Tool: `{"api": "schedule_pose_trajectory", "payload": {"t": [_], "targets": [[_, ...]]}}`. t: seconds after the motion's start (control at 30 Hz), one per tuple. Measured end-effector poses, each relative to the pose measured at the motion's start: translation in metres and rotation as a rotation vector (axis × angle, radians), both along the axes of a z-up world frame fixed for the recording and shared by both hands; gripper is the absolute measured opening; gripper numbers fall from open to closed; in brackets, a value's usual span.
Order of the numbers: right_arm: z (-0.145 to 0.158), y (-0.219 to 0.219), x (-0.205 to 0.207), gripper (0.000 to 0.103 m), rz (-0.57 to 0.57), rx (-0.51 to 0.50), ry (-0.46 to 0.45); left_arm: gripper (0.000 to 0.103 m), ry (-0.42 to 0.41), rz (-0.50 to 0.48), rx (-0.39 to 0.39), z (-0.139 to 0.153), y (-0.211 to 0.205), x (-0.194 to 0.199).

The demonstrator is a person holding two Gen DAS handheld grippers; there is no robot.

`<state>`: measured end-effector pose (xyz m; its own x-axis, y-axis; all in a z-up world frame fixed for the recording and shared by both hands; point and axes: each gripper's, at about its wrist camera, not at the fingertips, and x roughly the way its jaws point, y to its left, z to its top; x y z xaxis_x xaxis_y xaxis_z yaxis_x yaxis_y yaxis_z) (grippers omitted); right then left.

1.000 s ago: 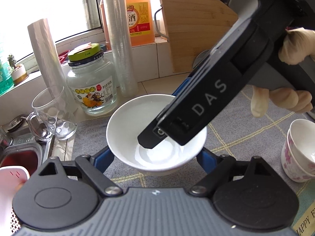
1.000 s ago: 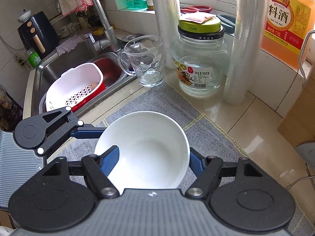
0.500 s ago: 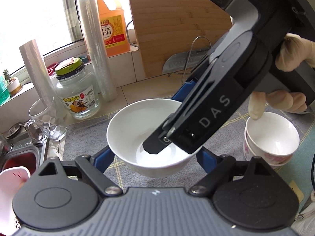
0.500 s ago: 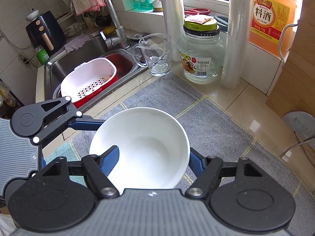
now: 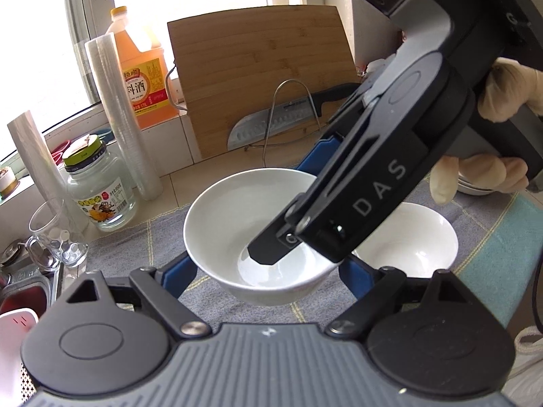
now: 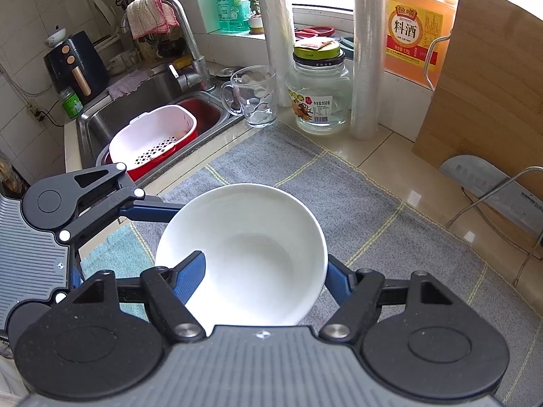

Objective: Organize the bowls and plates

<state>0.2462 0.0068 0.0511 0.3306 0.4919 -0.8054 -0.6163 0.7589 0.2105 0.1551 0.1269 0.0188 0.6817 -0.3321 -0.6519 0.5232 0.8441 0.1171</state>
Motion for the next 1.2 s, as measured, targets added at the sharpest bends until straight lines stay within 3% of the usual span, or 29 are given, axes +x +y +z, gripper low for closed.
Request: {"api": "schedule_pose_trajectory", "payload": {"t": [0.6,1.2], "targets": [[0.011,-0.080,-0.042,0.079,-0.148,-0.019,-0.030,0.090,0.013,-0.142,-0.023,0.000,-0.061,-0.014],[-0.014,-0.114,-0.065,0.080,-0.204,-0.016,0.054,0.090,0.122,-0.186,-0.017,-0.027,-0.089,-0.023]]}}
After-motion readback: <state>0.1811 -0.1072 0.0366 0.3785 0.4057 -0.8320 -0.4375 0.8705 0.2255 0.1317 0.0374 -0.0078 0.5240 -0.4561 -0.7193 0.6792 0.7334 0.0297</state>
